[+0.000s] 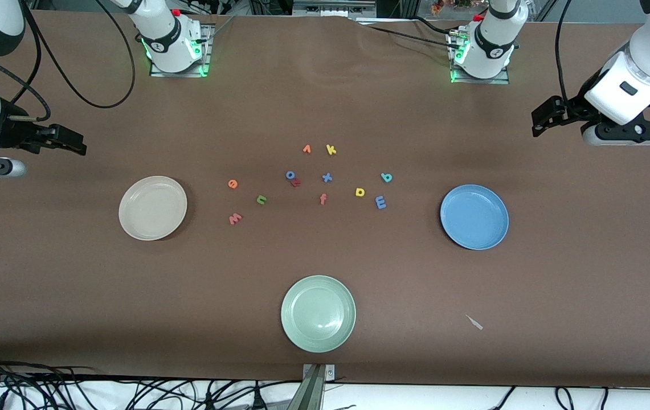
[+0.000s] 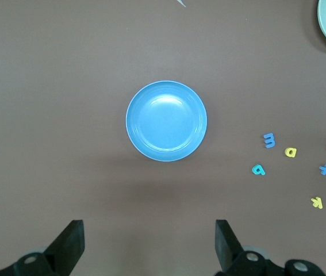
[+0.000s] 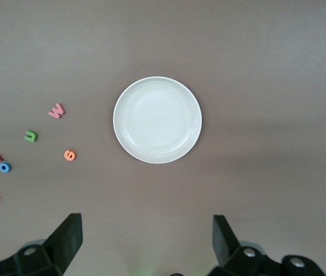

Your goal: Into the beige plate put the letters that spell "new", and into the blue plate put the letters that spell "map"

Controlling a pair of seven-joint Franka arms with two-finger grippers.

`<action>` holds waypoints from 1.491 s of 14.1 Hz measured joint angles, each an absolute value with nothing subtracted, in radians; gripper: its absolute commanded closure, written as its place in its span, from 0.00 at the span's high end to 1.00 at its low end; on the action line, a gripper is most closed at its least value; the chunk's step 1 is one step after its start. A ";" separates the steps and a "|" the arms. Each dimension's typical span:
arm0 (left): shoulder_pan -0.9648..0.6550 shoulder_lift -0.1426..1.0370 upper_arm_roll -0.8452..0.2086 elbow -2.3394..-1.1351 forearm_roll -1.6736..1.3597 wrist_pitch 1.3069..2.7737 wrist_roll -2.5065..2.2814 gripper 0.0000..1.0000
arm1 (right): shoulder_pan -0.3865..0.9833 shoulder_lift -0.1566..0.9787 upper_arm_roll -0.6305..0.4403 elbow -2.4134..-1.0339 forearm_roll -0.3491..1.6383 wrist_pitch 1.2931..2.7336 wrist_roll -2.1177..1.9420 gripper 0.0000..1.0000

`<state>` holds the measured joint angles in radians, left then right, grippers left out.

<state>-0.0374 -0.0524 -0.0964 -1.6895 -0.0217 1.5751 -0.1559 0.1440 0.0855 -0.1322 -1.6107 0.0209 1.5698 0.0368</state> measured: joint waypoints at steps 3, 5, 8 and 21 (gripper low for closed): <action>-0.037 -0.052 -0.096 -1.690 -0.022 1.575 -0.156 1.00 | 0.144 0.085 -0.132 -1.611 0.021 1.570 0.037 1.00; -0.037 -0.052 -0.096 -1.690 -0.022 1.575 -0.156 1.00 | 0.144 0.085 -0.132 -1.611 0.021 1.570 0.037 1.00; -0.037 -0.052 -0.096 -1.690 -0.022 1.575 -0.156 1.00 | 0.144 0.086 -0.132 -1.611 0.021 1.570 0.037 1.00; -0.037 -0.052 -0.140 -1.690 -0.022 1.575 -0.230 1.00 | 0.144 0.086 -0.132 -1.611 0.021 1.570 0.037 1.00</action>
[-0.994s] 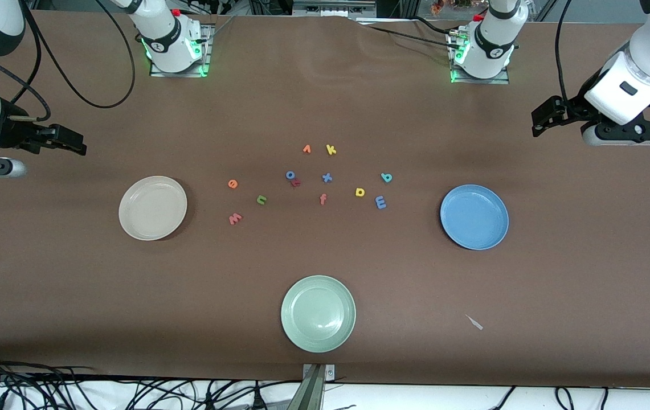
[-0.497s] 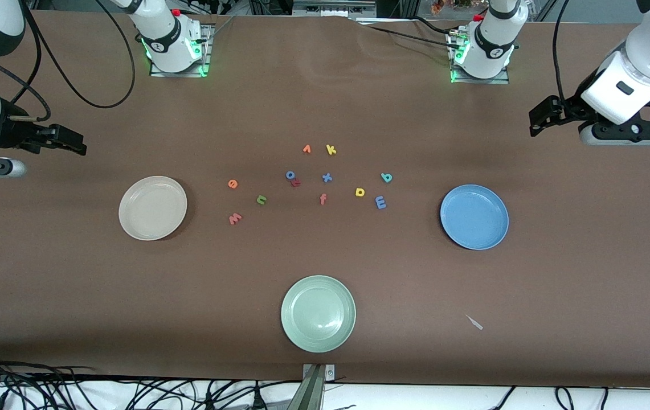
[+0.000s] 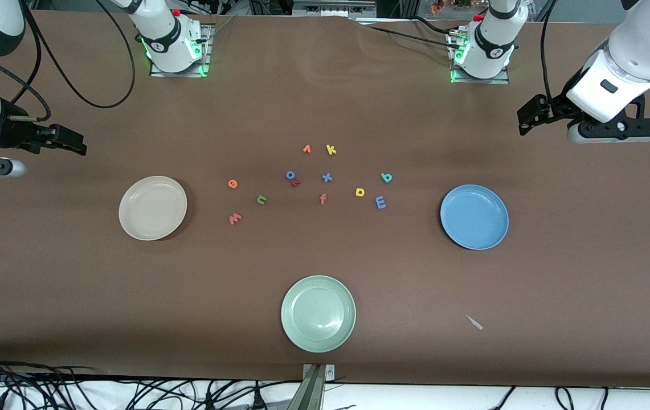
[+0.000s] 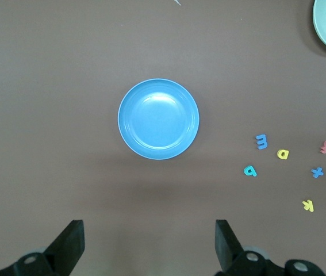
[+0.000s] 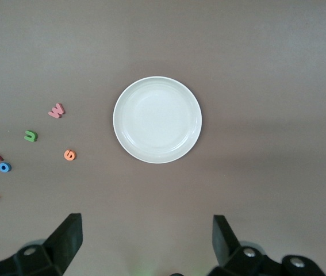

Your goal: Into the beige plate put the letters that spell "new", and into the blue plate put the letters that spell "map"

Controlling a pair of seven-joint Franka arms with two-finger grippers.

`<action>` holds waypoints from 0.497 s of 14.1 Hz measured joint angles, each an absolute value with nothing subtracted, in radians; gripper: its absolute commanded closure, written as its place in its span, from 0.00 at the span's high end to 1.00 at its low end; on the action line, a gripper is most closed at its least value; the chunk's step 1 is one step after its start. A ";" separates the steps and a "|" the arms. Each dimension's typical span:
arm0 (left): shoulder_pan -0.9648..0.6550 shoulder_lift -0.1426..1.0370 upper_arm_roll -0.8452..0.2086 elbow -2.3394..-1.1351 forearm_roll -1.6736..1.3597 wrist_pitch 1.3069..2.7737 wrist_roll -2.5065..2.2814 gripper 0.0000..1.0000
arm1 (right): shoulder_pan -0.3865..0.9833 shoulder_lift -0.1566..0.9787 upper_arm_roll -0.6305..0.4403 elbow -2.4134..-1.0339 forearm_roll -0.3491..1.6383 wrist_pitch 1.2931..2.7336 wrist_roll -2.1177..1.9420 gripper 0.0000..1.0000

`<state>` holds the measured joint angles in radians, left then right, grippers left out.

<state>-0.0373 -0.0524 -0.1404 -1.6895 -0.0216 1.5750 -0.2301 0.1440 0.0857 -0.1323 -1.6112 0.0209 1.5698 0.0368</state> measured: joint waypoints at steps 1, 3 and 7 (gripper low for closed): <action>-0.036 -0.052 -0.140 -1.690 -0.022 1.575 -0.230 1.00 | 0.144 0.086 -0.132 -1.611 0.021 1.570 0.037 1.00; -0.030 -0.052 -0.137 -1.690 -0.022 1.572 -0.230 1.00 | 0.144 0.086 -0.132 -1.611 0.021 1.570 0.037 1.00; -0.029 -0.052 -0.134 -1.690 -0.022 1.570 -0.230 1.00 | 0.144 0.086 -0.132 -1.611 0.021 1.570 0.037 1.00</action>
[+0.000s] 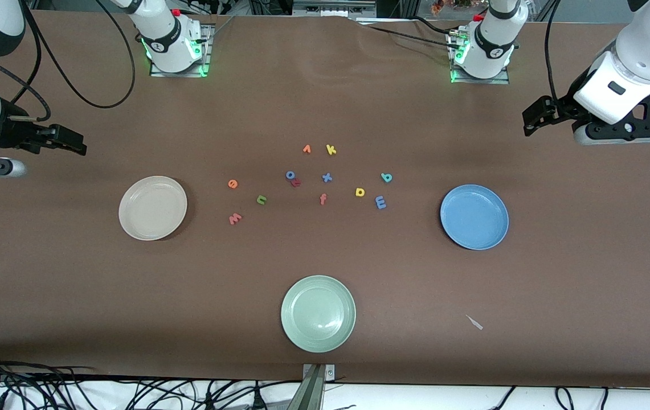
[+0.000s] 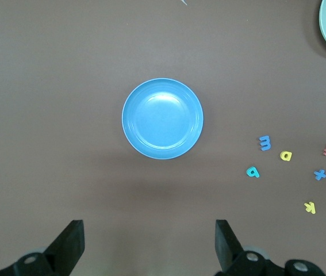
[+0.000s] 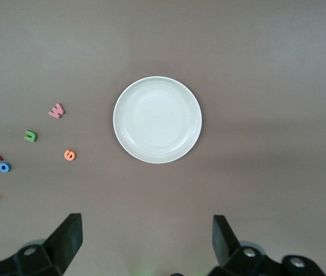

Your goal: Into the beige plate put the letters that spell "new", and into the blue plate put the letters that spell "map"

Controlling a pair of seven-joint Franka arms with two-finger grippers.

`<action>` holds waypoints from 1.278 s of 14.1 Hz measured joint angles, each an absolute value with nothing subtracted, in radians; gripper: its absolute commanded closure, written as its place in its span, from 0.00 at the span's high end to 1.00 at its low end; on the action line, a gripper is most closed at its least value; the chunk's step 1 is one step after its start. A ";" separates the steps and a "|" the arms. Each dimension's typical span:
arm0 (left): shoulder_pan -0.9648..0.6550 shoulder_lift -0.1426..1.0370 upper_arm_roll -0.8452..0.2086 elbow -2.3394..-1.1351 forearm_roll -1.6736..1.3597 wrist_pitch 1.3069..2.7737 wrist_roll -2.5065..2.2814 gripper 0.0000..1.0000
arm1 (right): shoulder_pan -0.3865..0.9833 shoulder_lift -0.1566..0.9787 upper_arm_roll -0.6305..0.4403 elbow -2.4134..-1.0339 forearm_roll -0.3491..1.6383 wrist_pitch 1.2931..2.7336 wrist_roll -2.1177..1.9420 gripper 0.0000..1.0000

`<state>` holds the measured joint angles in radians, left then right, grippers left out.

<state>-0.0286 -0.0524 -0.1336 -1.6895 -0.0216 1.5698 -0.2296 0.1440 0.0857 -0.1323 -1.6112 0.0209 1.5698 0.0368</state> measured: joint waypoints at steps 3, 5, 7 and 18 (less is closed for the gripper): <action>-0.028 -0.052 -0.129 -1.690 -0.021 1.567 -0.209 1.00 | 0.144 0.086 -0.132 -1.611 0.021 1.570 0.037 1.00; -0.028 -0.052 -0.126 -1.690 -0.021 1.566 -0.206 1.00 | 0.144 0.086 -0.132 -1.611 0.021 1.570 0.037 1.00; -0.027 -0.052 -0.118 -1.689 -0.021 1.564 -0.183 1.00 | 0.144 0.086 -0.132 -1.611 0.021 1.570 0.037 1.00; -0.001 -0.052 -0.109 -1.669 -0.021 1.526 -0.137 1.00 | 0.144 0.086 -0.132 -1.611 0.021 1.570 0.037 1.00</action>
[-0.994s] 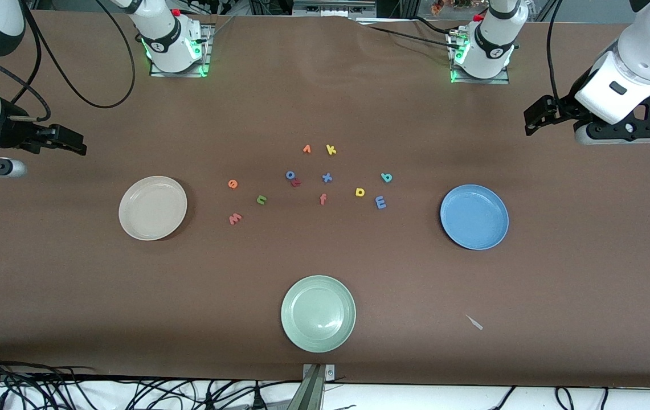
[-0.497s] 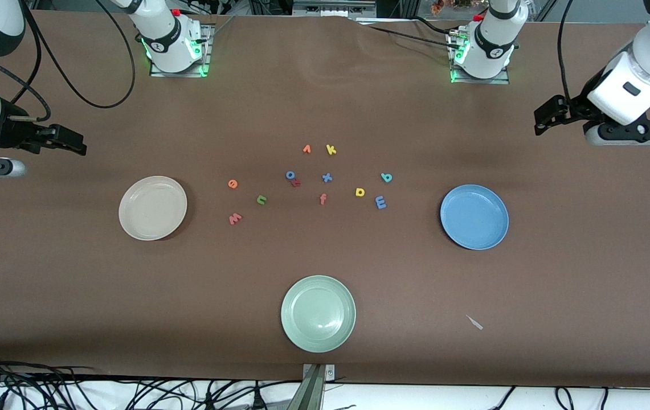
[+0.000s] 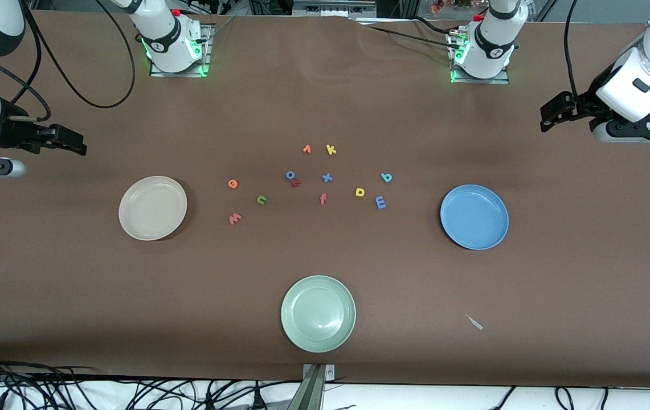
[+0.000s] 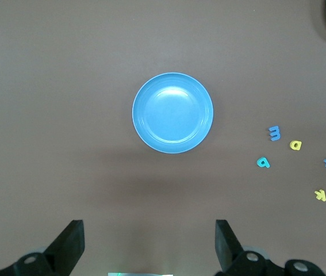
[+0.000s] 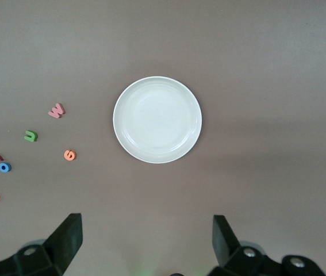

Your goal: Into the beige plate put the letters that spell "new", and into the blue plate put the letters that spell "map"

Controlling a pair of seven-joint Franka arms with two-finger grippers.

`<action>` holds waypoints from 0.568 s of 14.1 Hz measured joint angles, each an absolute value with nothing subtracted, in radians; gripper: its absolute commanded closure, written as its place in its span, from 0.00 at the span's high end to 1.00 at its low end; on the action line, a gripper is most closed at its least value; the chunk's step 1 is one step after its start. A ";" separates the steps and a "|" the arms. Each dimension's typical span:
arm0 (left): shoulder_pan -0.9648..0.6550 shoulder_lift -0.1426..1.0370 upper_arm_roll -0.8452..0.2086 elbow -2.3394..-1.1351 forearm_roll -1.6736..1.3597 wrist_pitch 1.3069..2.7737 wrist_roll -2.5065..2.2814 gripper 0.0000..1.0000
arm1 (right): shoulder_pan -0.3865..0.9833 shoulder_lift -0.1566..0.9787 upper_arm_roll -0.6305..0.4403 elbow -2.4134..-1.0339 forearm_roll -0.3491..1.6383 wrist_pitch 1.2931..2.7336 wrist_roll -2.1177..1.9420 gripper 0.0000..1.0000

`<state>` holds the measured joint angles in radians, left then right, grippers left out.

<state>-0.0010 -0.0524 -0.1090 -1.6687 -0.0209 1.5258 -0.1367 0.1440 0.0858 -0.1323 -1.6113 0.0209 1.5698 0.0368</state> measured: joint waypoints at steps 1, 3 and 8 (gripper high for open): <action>-0.001 -0.052 -0.109 -1.669 -0.021 1.526 -0.132 1.00 | 0.144 0.086 -0.132 -1.611 0.021 1.570 0.037 1.00; -0.001 -0.052 -0.109 -1.668 -0.021 1.526 -0.123 1.00 | 0.144 0.086 -0.132 -1.611 0.021 1.570 0.037 1.00; -0.002 -0.014 -0.110 -1.608 0.019 1.524 -0.110 1.00 | 0.144 0.086 -0.132 -1.611 0.021 1.572 0.037 1.00</action>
